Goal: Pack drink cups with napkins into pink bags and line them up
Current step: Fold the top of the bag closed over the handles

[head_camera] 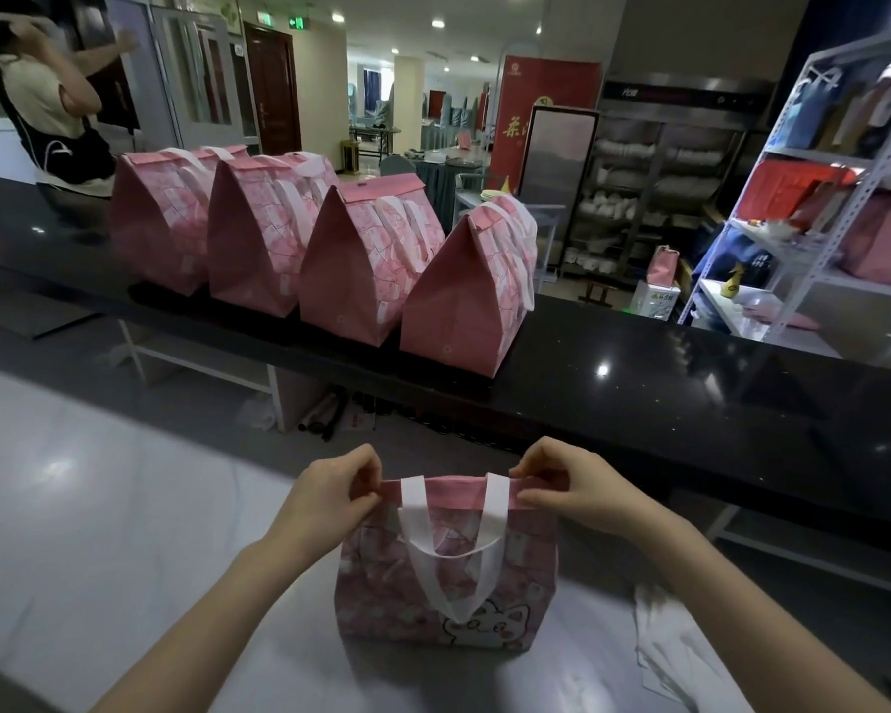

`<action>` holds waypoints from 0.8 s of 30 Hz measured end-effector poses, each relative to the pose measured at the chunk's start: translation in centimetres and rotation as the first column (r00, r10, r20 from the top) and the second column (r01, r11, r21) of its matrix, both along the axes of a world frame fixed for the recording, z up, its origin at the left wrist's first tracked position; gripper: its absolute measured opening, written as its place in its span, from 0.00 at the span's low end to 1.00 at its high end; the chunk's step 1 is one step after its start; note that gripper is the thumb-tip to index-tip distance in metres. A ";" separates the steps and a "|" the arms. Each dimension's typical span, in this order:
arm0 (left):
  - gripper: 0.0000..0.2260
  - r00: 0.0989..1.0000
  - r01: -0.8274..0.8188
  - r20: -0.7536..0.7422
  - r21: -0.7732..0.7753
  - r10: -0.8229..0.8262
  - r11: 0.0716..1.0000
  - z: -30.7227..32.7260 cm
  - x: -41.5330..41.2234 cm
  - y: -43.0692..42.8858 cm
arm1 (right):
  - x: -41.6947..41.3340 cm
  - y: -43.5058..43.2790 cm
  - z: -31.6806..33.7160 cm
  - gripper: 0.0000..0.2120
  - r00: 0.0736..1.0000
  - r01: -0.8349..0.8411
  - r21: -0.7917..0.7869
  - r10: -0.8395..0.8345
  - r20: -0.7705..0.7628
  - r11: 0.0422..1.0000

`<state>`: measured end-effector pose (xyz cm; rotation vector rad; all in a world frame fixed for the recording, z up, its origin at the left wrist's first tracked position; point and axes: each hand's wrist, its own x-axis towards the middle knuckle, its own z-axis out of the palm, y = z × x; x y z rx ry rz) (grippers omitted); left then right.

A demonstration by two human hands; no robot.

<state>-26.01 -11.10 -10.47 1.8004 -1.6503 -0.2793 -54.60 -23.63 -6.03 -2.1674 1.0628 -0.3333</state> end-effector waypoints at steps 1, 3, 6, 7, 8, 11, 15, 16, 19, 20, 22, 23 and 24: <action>0.18 1.000 -0.022 -0.014 -0.010 0.022 1.000 -0.2 -0.2 -0.1 | 0.1 -0.1 0.3 0.15 1.000 -0.005 -0.017 0.005 -0.025 1.000; 0.18 0.999 -0.042 -0.026 -0.017 0.042 0.999 -0.4 -0.4 -0.4 | 0.4 -0.2 0.7 0.16 0.987 -0.044 -0.114 0.026 -0.159 0.992; 0.18 0.999 -0.036 -0.041 -0.010 0.035 0.999 -0.3 -0.4 -0.8 | 1.3 0.0 0.6 0.13 0.951 -0.094 -0.271 0.006 -0.308 0.958; 0.17 0.998 -0.031 -0.046 -0.003 0.031 1.000 -0.3 -0.3 -0.9 | 1.6 0.1 0.6 0.11 0.949 -0.095 -0.311 -0.008 -0.316 0.946; 0.17 0.998 -0.027 -0.050 0.005 0.027 1.000 -0.3 -0.3 -0.9 | 1.8 0.2 0.5 0.10 0.948 -0.094 -0.348 -0.023 -0.317 0.933; 0.15 0.997 0.005 -0.075 0.038 -0.002 0.999 0.0 0.1 -1.0 | 2.1 0.4 0.2 0.10 0.958 -0.078 -0.422 -0.049 -0.282 0.903; 0.17 0.980 0.115 -0.174 0.087 -0.099 0.989 1.3 0.7 -1.3 | 1.9 -0.2 0.2 0.10 0.960 -0.083 -0.359 -0.022 -0.278 0.930; 0.17 0.973 0.143 -0.195 0.094 -0.123 0.985 1.7 0.7 -1.4 | 1.5 -0.7 0.5 0.11 0.964 -0.069 -0.281 -0.008 -0.265 0.957; 0.11 0.978 0.168 -0.142 0.076 -0.156 0.983 2.6 0.1 -2.0 | 1.0 -1.5 1.8 0.20 0.995 -0.052 0.042 0.055 -0.085 0.998; 0.10 0.982 0.171 -0.089 0.077 -0.164 0.982 2.8 -0.4 -2.2 | 1.3 -1.5 2.0 0.22 0.998 -0.055 0.083 0.056 -0.016 0.995; 0.16 0.980 0.187 0.043 0.105 -0.193 0.977 2.9 -1.8 -2.5 | 2.6 -1.0 2.0 0.19 0.998 -0.013 0.035 0.011 0.063 0.999; 0.18 0.972 0.187 0.122 0.114 -0.201 0.976 2.8 -2.5 -2.8 | 3.4 -0.5 1.7 0.17 0.998 0.008 -0.023 -0.006 0.065 1.000; 0.18 0.960 0.179 0.198 0.105 -0.197 0.978 2.6 -3.1 -3.1 | 4.2 0.0 1.4 0.15 0.999 -0.001 -0.078 0.004 0.038 0.997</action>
